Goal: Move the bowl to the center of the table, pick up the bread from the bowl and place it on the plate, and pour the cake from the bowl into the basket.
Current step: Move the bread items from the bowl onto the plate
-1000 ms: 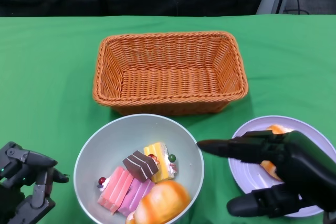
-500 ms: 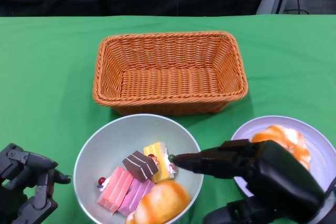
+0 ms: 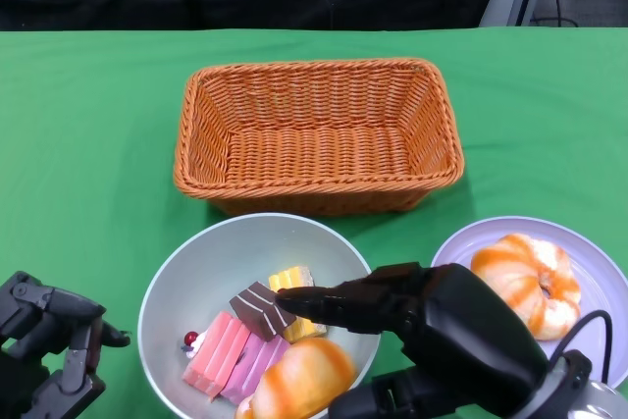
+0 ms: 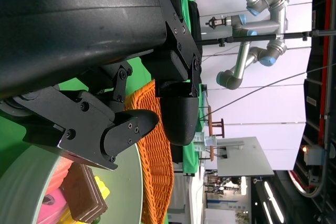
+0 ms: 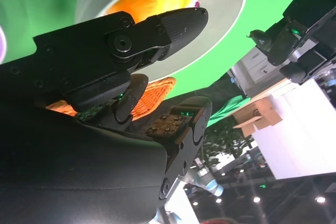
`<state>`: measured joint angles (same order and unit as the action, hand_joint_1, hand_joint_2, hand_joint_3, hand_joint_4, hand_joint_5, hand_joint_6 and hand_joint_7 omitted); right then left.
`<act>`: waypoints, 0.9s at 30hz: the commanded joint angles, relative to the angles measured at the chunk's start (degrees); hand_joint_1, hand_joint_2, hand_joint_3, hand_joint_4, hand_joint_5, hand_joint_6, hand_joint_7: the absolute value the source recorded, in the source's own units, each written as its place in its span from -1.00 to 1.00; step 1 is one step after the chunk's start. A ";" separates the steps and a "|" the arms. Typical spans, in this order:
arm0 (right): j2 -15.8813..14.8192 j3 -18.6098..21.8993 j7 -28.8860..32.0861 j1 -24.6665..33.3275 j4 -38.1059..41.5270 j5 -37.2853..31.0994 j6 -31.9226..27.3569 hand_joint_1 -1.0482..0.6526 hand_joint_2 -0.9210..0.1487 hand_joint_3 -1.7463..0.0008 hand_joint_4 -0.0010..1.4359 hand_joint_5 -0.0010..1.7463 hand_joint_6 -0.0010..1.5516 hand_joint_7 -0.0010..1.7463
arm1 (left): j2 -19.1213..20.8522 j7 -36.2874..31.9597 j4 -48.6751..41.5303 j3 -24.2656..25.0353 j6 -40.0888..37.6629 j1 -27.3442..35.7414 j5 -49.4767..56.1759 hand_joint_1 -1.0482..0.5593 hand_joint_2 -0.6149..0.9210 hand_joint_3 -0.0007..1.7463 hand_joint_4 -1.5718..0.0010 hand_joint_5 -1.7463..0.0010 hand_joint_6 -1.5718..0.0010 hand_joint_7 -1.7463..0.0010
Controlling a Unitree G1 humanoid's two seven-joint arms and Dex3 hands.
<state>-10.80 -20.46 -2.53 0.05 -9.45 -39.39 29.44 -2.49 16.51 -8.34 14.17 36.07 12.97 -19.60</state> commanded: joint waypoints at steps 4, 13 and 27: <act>-0.01 -1.41 0.65 -2.65 0.67 -1.37 -1.59 -0.56 -1.00 0.93 0.19 -0.94 -0.21 -1.00 | 0.70 0.50 -0.19 0.25 0.31 0.19 -0.84 0.25 0.66 -0.01 0.01 -0.65 0.00 -0.41; -0.91 -3.12 -1.58 -4.32 0.30 -1.92 -3.15 -0.57 -1.00 0.92 0.16 -0.96 -0.22 -1.00 | 0.79 1.17 -0.52 0.21 0.43 0.12 -1.35 0.25 0.66 -0.01 -0.01 -0.63 0.00 -0.40; -5.10 -5.09 -6.98 -9.93 0.59 -7.91 -7.74 -0.53 -1.00 0.89 0.15 -0.98 -0.21 -0.98 | 0.02 0.10 -0.34 0.06 1.12 0.79 0.52 0.28 0.65 0.05 -0.01 -0.64 0.00 -0.42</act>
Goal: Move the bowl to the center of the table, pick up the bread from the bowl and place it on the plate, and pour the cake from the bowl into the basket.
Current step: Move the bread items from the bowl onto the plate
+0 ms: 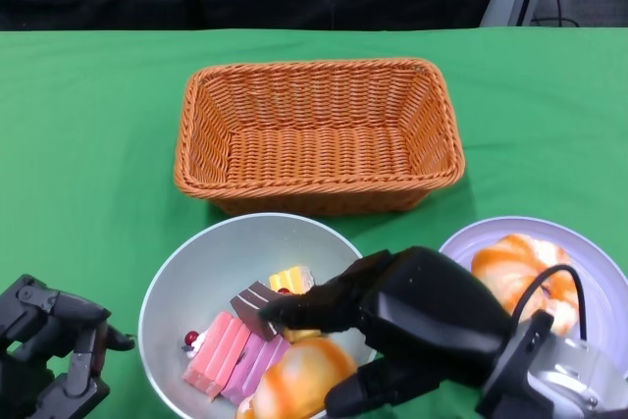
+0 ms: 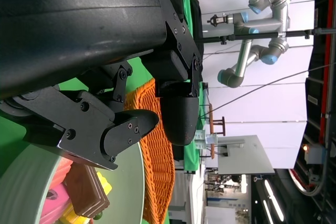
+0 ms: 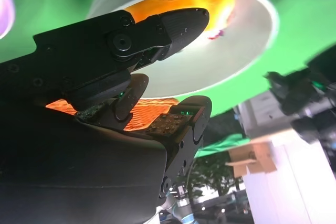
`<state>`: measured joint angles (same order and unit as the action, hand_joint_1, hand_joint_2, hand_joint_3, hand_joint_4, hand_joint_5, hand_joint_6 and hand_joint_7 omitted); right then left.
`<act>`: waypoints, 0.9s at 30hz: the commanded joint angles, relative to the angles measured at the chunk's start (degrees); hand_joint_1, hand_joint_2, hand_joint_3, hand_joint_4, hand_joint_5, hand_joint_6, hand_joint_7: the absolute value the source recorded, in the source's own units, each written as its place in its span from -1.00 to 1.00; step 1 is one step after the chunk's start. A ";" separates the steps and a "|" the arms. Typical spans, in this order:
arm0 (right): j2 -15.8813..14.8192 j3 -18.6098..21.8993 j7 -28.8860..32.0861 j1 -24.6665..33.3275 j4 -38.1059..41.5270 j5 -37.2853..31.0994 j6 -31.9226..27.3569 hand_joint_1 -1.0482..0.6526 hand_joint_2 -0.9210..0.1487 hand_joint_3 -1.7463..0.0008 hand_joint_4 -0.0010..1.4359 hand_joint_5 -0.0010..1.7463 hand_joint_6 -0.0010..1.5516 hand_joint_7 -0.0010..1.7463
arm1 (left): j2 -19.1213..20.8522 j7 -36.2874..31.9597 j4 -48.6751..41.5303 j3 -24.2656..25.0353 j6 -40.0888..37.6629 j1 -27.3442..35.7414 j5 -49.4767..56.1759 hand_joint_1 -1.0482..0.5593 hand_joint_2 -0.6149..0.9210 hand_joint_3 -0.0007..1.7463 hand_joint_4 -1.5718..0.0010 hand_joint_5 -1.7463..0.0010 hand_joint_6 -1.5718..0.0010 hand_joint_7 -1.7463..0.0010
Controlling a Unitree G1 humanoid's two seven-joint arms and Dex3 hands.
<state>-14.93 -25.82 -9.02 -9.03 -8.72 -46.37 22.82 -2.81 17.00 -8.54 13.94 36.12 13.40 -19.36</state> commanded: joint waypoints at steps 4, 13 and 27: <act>-0.61 0.38 1.37 -1.23 -0.18 -1.61 -2.01 -0.53 -1.00 0.92 0.16 -0.98 -0.19 -0.98 | 0.24 -0.33 -0.39 0.23 1.46 0.36 0.47 0.26 0.63 0.06 -0.01 -0.65 -0.01 -0.42; 0.71 -1.16 3.70 -1.68 -1.07 -5.31 -4.12 -0.54 -1.00 0.94 0.19 -0.98 -0.18 -0.99 | 0.11 -0.39 -0.52 -0.07 2.44 0.59 1.25 0.25 0.61 0.08 0.01 -0.65 0.01 -0.43; 0.49 -2.57 4.04 -2.21 -0.36 -6.16 -4.24 -0.56 -1.00 0.90 0.17 -0.99 -0.21 -1.00 | 0.10 -1.00 -0.37 -0.50 1.97 0.60 1.41 0.25 0.61 0.09 0.02 -0.66 0.04 -0.44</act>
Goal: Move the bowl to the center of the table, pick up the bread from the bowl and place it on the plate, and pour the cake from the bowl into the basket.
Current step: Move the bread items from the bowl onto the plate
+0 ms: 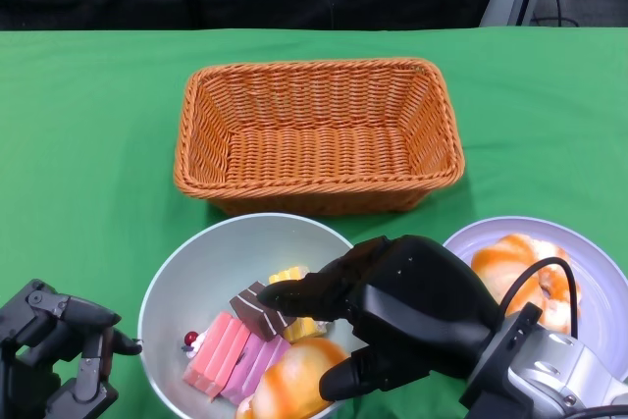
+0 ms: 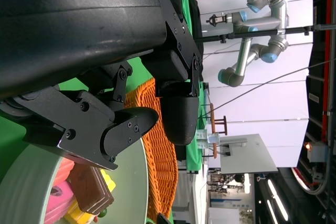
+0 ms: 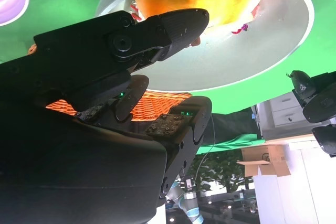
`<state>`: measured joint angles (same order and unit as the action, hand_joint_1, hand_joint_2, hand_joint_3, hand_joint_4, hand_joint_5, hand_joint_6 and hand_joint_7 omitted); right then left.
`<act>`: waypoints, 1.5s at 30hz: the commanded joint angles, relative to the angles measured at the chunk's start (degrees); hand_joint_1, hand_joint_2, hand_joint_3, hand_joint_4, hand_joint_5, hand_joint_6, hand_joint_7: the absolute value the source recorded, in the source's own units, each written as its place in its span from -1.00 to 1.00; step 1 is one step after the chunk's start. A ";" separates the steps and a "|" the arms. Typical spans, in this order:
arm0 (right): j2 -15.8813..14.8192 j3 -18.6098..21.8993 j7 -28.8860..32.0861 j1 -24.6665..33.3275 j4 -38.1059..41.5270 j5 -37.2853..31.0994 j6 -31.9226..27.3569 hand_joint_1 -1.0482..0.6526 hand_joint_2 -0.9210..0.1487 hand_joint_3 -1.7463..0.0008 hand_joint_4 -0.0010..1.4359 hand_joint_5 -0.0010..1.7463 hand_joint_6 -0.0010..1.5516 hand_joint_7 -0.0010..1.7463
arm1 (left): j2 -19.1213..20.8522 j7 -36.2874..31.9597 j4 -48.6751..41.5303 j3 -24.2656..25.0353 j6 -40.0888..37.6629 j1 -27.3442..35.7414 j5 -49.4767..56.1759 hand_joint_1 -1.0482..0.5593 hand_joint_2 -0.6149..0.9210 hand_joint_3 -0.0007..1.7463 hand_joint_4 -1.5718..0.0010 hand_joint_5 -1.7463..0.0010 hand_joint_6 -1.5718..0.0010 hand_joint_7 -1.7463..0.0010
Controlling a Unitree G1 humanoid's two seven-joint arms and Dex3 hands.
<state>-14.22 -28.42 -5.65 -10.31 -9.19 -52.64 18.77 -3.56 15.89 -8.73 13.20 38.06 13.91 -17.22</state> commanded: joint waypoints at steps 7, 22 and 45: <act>-0.20 0.13 1.50 -1.28 0.93 0.23 0.01 -0.56 -1.00 0.89 0.18 -0.99 -0.19 -0.99 | 1.02 -0.07 -2.12 0.32 1.13 -1.10 -0.49 0.24 0.62 0.07 0.02 -0.67 0.03 -0.43; -0.27 -1.42 4.31 -2.55 4.90 -0.08 1.28 -0.57 -1.00 0.90 0.14 -1.00 -0.20 -1.00 | 1.06 -1.42 -4.74 0.57 3.16 -2.58 1.02 0.25 0.65 0.05 0.01 -0.64 0.03 -0.39; -0.20 -3.02 6.63 -2.63 5.81 -2.32 1.82 -0.58 -1.00 0.90 0.16 -0.99 -0.19 -0.99 | 1.19 -1.47 -3.74 -0.09 2.41 -1.95 0.69 0.29 0.69 0.03 0.03 -0.65 0.03 -0.40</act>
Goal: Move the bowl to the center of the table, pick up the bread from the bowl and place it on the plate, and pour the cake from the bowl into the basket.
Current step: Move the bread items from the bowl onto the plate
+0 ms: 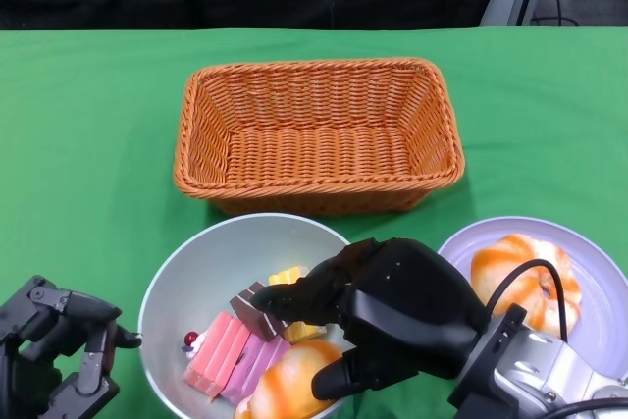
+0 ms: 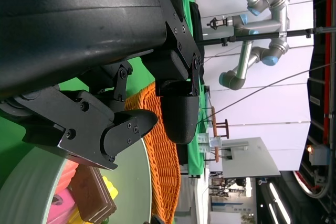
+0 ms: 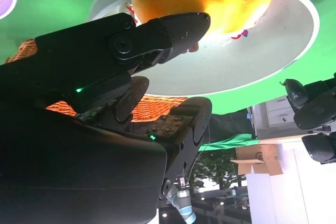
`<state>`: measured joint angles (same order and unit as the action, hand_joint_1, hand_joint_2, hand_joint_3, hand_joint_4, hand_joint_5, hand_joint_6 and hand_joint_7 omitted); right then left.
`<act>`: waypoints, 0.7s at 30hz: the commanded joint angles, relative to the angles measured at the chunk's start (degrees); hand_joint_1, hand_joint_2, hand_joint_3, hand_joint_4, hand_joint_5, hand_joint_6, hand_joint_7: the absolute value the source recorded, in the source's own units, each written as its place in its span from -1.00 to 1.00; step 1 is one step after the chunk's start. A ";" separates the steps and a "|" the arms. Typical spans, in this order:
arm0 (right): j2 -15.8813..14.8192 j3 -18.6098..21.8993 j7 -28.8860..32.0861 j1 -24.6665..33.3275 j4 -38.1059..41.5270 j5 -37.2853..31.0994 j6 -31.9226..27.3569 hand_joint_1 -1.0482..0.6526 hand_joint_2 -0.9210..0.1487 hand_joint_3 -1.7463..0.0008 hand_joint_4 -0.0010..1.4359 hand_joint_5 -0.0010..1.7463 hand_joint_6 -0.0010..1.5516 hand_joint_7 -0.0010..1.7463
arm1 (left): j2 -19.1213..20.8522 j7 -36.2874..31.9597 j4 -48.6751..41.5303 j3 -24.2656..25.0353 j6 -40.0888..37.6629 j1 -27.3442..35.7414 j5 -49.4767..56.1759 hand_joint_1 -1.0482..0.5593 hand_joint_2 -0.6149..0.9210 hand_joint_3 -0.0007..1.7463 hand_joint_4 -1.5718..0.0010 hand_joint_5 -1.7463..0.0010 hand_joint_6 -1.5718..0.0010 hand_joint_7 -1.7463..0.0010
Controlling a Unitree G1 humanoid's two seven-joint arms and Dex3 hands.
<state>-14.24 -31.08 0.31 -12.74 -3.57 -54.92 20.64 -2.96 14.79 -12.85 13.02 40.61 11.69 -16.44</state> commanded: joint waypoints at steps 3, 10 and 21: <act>0.26 -0.60 0.66 -0.43 0.84 -0.18 -0.55 -0.57 -1.00 0.91 0.14 -1.00 -0.20 -1.00 | 0.72 -0.39 0.11 0.16 0.17 0.24 0.27 0.28 0.69 0.02 0.03 -0.65 0.04 -0.40; 1.09 -1.10 2.20 -3.20 3.60 -1.22 -1.26 -0.56 -1.00 0.94 0.16 -0.99 -0.19 -1.00 | 0.59 -0.32 -0.50 0.28 0.67 -0.23 0.40 0.27 0.69 0.03 0.01 -0.64 0.03 -0.41; 1.60 -2.01 4.66 -5.48 5.94 -2.79 -1.83 -0.54 -1.00 0.92 0.11 -0.99 -0.18 -0.99 | 0.14 -0.97 -0.41 0.25 1.07 0.01 1.08 0.27 0.67 0.05 0.02 -0.66 0.04 -0.43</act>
<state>-12.67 -32.93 3.85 -17.62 1.52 -57.39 19.25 -3.25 14.44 -12.92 12.96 40.73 11.63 -15.58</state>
